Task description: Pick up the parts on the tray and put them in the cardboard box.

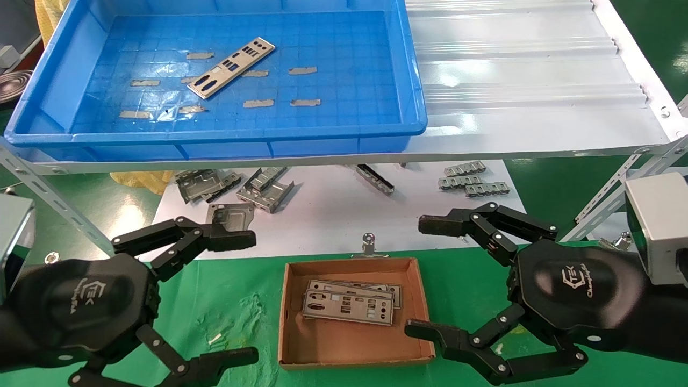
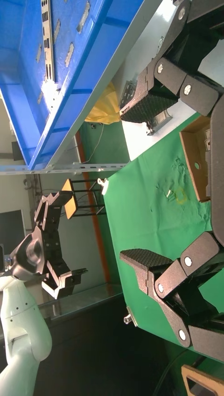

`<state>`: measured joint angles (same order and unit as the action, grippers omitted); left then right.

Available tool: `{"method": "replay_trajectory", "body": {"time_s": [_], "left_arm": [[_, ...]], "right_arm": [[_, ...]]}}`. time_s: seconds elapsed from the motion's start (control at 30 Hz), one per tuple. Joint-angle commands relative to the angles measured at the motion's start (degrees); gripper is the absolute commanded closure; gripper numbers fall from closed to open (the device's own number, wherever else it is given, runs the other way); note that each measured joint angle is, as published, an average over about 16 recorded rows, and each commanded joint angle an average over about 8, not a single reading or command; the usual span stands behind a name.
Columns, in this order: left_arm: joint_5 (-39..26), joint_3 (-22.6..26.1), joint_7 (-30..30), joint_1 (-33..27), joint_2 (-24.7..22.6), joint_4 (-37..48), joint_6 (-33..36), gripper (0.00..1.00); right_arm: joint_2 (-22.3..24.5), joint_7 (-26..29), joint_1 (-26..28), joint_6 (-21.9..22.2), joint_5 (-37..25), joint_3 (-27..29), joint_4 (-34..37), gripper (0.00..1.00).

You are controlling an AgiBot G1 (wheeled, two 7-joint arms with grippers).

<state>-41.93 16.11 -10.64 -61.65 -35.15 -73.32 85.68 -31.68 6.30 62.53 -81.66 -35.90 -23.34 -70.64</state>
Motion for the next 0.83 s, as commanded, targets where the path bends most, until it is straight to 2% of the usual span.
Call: {"method": "replay_trajectory", "body": {"time_s": [0.03,0.83], "left_arm": [[0.0,0.0,0.0,0.0,0.0,0.0,0.0,0.0],[0.0,0.0,0.0,0.0,0.0,0.0,0.0,0.0]], "right_arm": [[0.0,0.0,0.0,0.0,0.0,0.0,0.0,0.0],[0.0,0.0,0.0,0.0,0.0,0.0,0.0,0.0]]}}
